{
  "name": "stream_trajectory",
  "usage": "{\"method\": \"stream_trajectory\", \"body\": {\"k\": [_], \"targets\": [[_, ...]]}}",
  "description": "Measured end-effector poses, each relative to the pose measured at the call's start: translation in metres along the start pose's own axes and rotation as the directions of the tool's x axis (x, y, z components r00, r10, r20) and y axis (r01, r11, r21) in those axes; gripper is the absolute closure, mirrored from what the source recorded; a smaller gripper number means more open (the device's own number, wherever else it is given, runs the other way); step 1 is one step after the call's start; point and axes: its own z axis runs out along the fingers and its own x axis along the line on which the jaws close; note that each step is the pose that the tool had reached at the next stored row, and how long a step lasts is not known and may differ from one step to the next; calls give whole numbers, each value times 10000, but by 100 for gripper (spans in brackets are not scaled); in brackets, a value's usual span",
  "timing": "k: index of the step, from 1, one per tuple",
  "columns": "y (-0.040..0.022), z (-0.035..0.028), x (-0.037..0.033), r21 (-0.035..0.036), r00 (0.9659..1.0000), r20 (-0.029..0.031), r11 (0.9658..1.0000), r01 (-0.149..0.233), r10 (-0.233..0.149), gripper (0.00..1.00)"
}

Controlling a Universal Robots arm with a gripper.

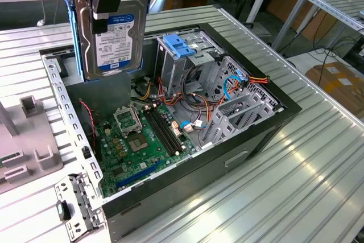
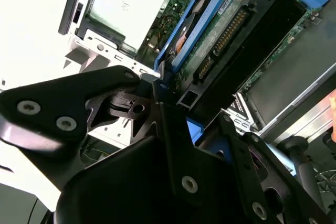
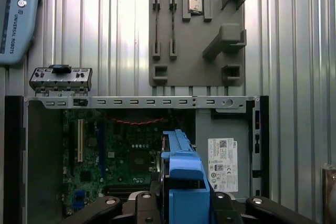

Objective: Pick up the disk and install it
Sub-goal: 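Pick up the disk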

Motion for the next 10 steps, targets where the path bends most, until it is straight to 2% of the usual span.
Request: {"method": "stream_trajectory", "body": {"k": [10], "targets": [[-28,-2,16,0,10000,0,10000,0,0,63]]}}
